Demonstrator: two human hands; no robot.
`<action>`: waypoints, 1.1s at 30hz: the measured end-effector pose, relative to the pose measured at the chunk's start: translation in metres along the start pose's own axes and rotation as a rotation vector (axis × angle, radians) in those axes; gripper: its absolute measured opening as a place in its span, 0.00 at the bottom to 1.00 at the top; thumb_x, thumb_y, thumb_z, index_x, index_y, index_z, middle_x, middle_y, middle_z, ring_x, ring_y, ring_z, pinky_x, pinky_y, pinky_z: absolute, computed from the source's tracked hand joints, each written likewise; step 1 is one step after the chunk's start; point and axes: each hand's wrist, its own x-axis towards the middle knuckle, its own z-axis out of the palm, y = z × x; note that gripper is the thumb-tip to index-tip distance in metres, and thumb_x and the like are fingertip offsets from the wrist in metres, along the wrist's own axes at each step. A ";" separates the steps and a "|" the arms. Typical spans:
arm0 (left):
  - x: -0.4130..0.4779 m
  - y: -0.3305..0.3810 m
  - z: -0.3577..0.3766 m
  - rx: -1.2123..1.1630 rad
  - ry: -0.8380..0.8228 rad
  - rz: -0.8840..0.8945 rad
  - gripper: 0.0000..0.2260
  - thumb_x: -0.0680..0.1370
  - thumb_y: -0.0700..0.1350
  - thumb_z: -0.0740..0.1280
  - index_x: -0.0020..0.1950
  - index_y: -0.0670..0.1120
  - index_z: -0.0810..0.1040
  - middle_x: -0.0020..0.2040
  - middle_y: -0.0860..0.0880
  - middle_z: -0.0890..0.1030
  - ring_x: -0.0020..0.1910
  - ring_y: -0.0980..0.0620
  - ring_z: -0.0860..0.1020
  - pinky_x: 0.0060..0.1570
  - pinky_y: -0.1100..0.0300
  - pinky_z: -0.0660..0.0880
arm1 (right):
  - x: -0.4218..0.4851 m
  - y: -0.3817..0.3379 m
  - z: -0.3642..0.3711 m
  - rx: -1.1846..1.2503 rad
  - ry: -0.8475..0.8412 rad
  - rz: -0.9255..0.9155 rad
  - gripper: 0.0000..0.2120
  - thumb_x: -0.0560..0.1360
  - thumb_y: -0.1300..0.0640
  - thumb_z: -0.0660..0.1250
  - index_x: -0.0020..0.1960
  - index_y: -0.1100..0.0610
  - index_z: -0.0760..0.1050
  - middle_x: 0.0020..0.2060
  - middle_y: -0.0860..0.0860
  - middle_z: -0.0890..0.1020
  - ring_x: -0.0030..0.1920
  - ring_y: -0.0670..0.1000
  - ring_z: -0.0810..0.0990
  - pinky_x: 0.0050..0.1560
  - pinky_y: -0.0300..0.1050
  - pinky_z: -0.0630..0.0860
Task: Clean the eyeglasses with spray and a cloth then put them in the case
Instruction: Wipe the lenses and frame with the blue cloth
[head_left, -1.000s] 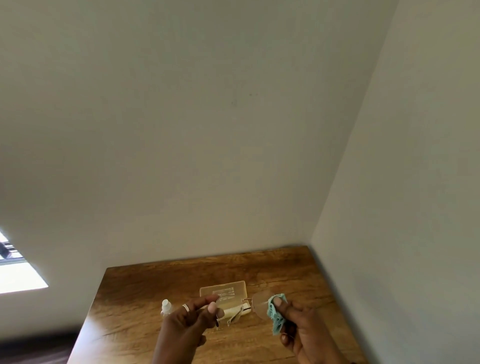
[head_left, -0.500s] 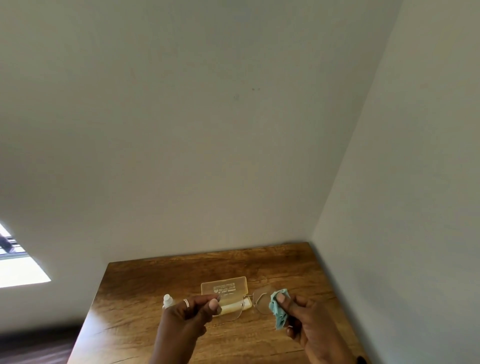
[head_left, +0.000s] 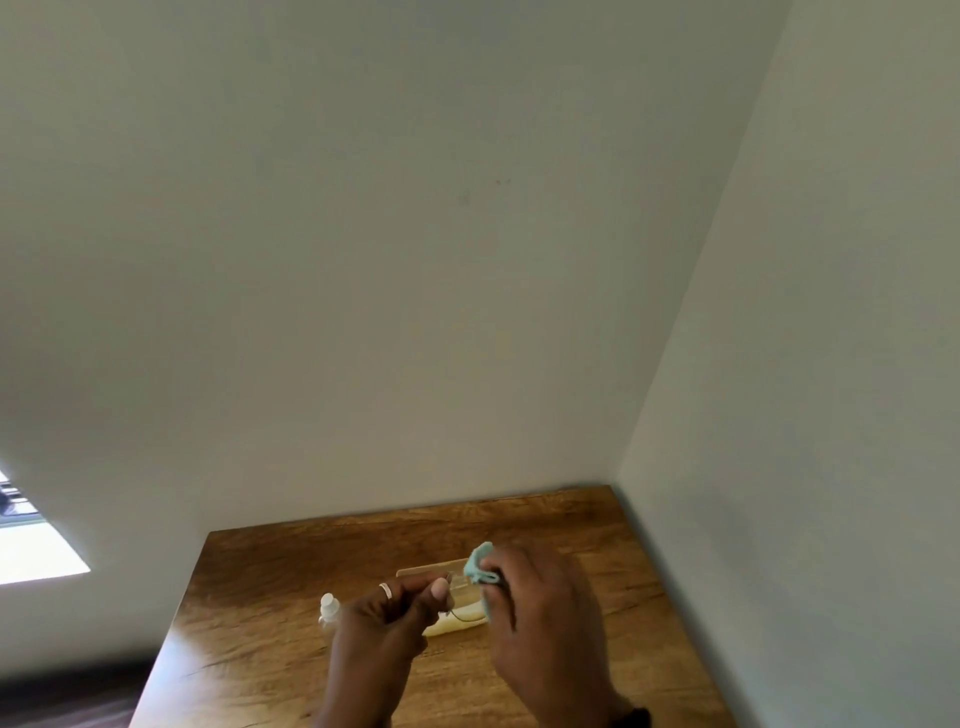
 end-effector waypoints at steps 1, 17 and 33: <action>0.000 0.001 0.002 -0.002 -0.002 0.003 0.05 0.73 0.43 0.74 0.39 0.50 0.88 0.39 0.46 0.86 0.38 0.53 0.78 0.38 0.56 0.72 | 0.001 -0.002 0.003 -0.011 0.000 -0.045 0.14 0.67 0.53 0.75 0.50 0.46 0.76 0.45 0.41 0.80 0.43 0.40 0.76 0.43 0.33 0.72; 0.002 -0.003 0.004 -0.025 0.028 -0.060 0.05 0.74 0.44 0.74 0.39 0.52 0.88 0.39 0.44 0.86 0.44 0.49 0.80 0.41 0.54 0.75 | -0.002 0.020 0.002 -0.045 -0.037 -0.141 0.10 0.69 0.55 0.73 0.50 0.49 0.81 0.44 0.44 0.78 0.45 0.44 0.75 0.44 0.38 0.74; -0.005 -0.003 -0.004 -0.071 0.016 -0.049 0.04 0.75 0.43 0.73 0.42 0.49 0.88 0.36 0.47 0.85 0.40 0.54 0.79 0.41 0.55 0.73 | 0.004 0.012 -0.001 -0.004 -0.090 -0.149 0.08 0.71 0.57 0.72 0.49 0.48 0.78 0.46 0.42 0.78 0.48 0.44 0.76 0.46 0.43 0.77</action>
